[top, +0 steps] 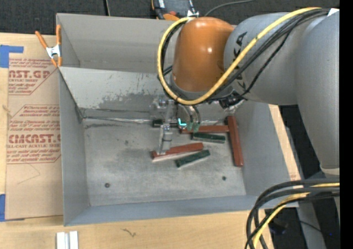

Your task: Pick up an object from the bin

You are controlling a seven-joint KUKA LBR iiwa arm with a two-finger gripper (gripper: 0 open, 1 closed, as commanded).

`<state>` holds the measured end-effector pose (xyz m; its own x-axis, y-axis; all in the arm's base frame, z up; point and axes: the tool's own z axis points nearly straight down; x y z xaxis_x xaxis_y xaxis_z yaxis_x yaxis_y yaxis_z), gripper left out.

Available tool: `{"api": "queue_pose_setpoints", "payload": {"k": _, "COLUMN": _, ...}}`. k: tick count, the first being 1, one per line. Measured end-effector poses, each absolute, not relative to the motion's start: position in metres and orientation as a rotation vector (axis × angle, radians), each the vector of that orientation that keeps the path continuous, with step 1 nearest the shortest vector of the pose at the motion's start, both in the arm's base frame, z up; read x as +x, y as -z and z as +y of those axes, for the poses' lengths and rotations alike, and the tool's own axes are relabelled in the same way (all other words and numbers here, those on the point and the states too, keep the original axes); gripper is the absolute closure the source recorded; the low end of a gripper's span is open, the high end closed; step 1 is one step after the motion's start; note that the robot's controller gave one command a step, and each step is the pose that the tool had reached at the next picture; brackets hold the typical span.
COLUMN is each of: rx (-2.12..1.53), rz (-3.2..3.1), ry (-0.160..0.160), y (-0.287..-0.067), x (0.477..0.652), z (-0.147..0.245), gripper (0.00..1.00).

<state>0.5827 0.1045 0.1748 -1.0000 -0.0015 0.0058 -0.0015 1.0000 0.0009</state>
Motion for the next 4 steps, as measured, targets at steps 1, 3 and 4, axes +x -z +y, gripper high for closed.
{"api": "queue_pose_setpoints", "payload": {"k": 1, "rx": -0.014, "rz": -3.133, "ry": -0.001, "y": -0.065, "x": 0.539, "z": 0.058, "gripper": 0.00}}
{"api": "queue_pose_setpoints", "payload": {"k": 3, "rx": 0.005, "rz": -3.143, "ry": 0.003, "y": -0.100, "x": 0.555, "z": 0.047, "gripper": 0.00}}
{"api": "queue_pose_setpoints", "payload": {"k": 4, "rx": -0.359, "rz": -3.118, "ry": 0.001, "y": -0.068, "x": 0.546, "z": 0.073, "gripper": 0.00}}
